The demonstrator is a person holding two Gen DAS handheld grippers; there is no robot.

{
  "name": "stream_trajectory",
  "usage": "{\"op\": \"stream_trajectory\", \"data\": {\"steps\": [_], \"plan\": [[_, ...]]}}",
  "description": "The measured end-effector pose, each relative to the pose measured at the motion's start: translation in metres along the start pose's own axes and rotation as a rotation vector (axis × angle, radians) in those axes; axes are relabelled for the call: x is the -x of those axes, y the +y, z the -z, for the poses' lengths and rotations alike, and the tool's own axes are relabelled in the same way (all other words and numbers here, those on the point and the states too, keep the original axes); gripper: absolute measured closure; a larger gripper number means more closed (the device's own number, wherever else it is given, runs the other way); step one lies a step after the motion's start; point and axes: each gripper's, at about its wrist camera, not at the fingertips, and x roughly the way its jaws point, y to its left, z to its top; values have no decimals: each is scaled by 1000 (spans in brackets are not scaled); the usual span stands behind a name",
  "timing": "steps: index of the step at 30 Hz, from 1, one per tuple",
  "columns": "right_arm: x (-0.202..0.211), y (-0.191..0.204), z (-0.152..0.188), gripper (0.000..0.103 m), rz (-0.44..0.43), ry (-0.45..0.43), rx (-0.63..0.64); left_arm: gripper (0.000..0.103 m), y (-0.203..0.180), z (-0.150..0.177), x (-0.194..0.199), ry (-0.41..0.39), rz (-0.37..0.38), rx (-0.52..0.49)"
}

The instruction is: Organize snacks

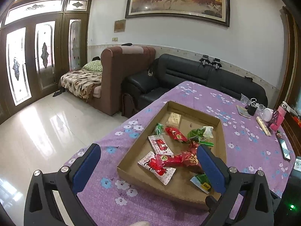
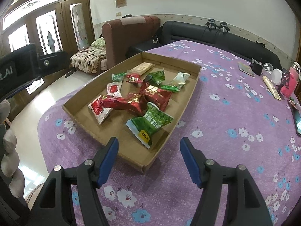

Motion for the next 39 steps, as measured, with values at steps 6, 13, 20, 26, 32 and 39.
{"op": "stream_trajectory", "data": {"steps": [6, 13, 20, 26, 32, 39], "plan": [[-1, 0, 0, 35, 0, 1, 3, 0, 1, 2, -5, 20, 8, 5], [-1, 2, 0, 35, 1, 5, 10, 0, 1, 4, -8, 40, 11, 6], [-2, 4, 2, 35, 6, 7, 20, 0, 1, 6, -12, 62, 16, 8], [-2, 4, 2, 34, 5, 6, 21, 0, 1, 6, -14, 69, 17, 12], [-3, 7, 3, 34, 8, 8, 36, 0, 2, 7, -16, 81, 23, 12], [-4, 10, 2, 32, 11, 8, 47, 0, 3, 8, -19, 91, 25, 20]]}}
